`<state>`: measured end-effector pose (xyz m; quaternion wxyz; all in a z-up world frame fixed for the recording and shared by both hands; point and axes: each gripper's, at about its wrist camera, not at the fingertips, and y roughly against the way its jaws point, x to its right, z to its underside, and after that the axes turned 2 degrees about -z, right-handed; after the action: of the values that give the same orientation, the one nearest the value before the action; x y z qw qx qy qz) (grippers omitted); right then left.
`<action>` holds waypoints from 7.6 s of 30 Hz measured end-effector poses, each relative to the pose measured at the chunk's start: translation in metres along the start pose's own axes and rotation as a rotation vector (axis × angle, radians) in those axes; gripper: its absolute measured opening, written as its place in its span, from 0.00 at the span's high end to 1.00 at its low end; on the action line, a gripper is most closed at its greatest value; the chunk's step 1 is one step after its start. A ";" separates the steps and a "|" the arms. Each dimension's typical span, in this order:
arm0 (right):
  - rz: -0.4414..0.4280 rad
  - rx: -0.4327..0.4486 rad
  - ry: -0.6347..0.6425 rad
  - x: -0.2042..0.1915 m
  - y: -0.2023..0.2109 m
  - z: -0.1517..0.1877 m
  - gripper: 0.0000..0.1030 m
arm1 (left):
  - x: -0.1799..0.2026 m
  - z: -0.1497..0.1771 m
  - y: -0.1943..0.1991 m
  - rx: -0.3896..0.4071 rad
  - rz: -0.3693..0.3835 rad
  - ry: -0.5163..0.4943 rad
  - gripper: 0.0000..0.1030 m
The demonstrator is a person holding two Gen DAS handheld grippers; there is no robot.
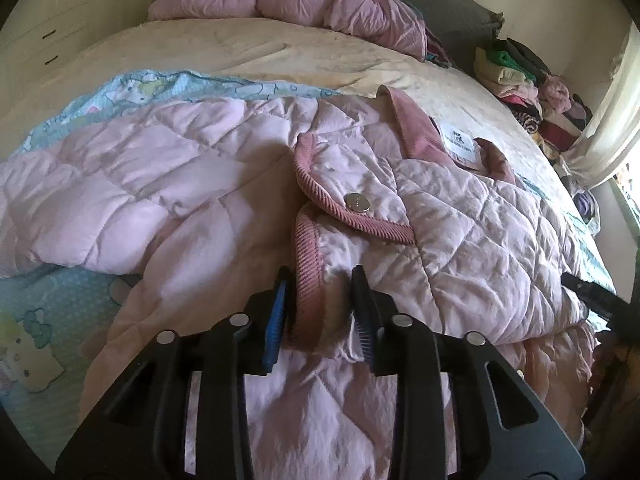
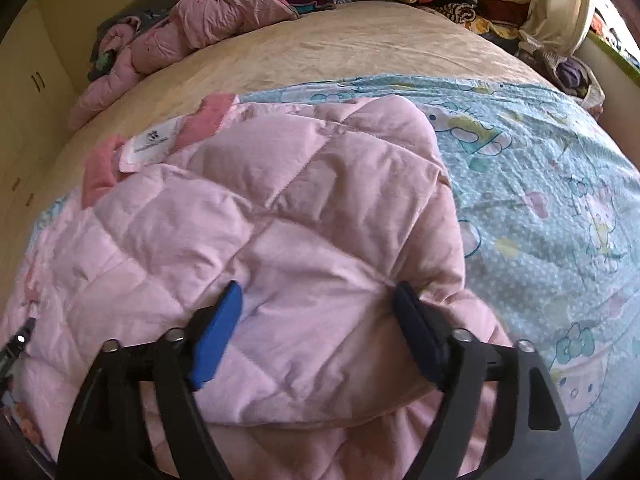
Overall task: Fold large clothes
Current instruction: 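Drag the ribbed cuff with the left gripper to straighten the sleeve, then release, then move the left gripper over to the other jacket sleeve, then grasp the other sleeve's cuff with the left gripper, then lift the sleeve with the left gripper and fold it across the jacket front, then open the left gripper to release the folded sleeve, then grasp the folded sleeve's cuff again with the left gripper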
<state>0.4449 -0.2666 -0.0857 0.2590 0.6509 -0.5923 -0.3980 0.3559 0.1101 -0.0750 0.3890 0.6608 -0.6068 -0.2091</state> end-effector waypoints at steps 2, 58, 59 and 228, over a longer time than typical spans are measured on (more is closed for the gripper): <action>-0.035 0.021 -0.024 -0.002 0.009 0.002 0.08 | 0.000 0.000 0.003 -0.008 -0.006 -0.009 0.60; -0.326 0.188 0.187 -0.224 0.131 0.026 0.04 | -0.144 -0.013 0.099 0.123 -0.182 0.255 0.09; -0.334 0.186 0.197 -0.231 0.130 0.027 0.04 | -0.149 -0.013 0.100 0.122 -0.184 0.265 0.09; -0.289 0.190 -0.230 0.013 0.165 0.082 0.04 | 0.113 0.046 0.086 0.279 0.530 -0.235 0.94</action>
<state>0.2837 -0.2950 -0.0001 0.0671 0.7009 -0.5533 -0.4450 0.2862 -0.0071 -0.0151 0.2627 0.4980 -0.8215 -0.0904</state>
